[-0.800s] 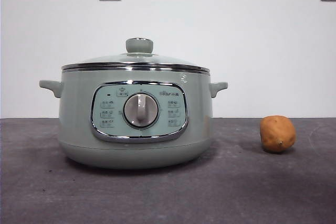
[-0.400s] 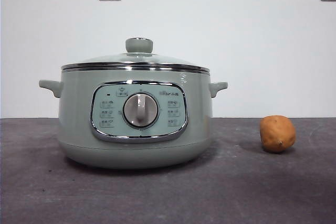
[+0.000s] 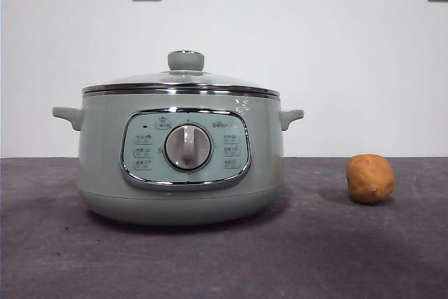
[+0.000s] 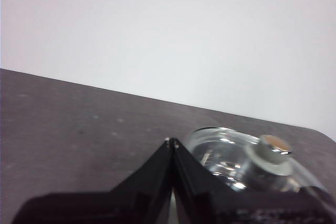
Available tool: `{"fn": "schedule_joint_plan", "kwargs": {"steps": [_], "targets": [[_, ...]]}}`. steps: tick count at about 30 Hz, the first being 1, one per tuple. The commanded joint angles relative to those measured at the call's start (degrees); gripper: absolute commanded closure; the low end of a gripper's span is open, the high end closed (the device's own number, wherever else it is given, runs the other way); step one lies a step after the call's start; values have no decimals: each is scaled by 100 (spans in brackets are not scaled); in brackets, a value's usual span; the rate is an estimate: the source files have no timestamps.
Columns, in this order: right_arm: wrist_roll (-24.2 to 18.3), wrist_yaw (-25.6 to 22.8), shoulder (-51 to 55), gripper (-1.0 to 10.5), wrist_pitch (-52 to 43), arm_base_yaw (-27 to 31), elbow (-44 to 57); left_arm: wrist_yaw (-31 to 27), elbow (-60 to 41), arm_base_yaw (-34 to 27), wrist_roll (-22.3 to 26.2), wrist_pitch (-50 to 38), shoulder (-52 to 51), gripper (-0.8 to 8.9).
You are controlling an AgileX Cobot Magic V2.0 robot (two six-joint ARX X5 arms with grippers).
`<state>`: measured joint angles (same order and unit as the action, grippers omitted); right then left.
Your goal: Pick up the potato,open the lid,put the potato in the pot,close the lid
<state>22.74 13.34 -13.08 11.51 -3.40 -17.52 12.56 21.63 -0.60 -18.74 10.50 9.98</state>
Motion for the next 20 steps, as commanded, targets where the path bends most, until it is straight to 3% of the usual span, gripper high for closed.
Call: {"fn": "schedule_joint_plan", "kwargs": {"steps": [1,13,15,18,20], "targets": [[13,24,-363,956,-52,-4,-437,420,426,-11,-50,13,483,820],[-1064,1014,-2295,945,852,-4,-2448,2444,2006,-11,-22,81,2778,808],[-1187,1204,-2566,915,962,-4,-2651,2706,2129,-9,-15,92,3034,740],[-1250,1209,-2874,605,1049,-11,-2848,2848,2208,-4,-24,116,3289,524],[-1250,1207,-3018,398,1056,-11,-2887,2846,2208,4,-37,142,3364,460]]}}
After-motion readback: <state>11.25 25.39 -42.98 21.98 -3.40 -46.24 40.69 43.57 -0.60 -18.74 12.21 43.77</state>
